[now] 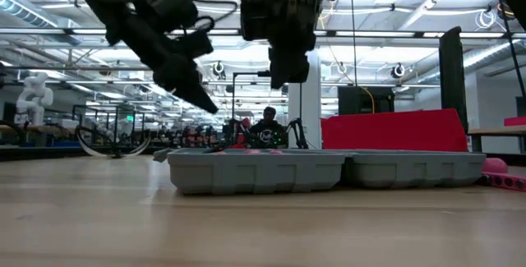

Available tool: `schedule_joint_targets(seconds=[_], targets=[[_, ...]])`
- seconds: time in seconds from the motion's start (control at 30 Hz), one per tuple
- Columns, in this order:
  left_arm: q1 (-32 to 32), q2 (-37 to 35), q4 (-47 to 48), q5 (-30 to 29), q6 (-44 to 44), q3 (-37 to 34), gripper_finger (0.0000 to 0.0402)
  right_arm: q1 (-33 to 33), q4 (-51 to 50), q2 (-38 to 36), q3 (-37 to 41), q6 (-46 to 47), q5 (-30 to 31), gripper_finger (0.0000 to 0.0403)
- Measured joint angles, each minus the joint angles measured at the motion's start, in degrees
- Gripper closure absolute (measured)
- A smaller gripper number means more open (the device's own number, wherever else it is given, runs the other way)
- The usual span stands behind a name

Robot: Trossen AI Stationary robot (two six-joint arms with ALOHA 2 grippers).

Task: Prefit tool cases
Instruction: Adjust the hex key on the toolbox

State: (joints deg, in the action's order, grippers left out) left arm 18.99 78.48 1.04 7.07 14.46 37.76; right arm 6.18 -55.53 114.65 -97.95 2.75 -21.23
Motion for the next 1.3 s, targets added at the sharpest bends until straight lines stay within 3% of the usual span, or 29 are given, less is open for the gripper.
schedule_joint_targets(seconds=[0.1,0.37,0.67,0.97,1.3], targets=[[0.02,3.89,-0.82,6.79,1.61,0.00,0.0400,-1.14,-1.35,0.33,0.00,2.01,5.84,0.0403],[-1.56,10.09,-1.17,13.91,6.34,0.00,0.0400,-5.28,7.52,0.33,0.00,8.15,6.18,0.0403],[-5.13,10.80,-6.65,13.95,7.00,0.00,0.0400,-7.68,18.47,0.57,0.00,27.55,8.30,0.0403],[-6.79,10.95,-8.48,15.33,7.39,-1.73,0.0400,-9.51,22.58,2.60,0.00,31.17,10.48,0.0403],[-7.40,20.05,-14.46,17.47,6.61,-1.92,0.0400,-12.66,22.30,8.96,0.07,38.30,9.13,0.0403]])
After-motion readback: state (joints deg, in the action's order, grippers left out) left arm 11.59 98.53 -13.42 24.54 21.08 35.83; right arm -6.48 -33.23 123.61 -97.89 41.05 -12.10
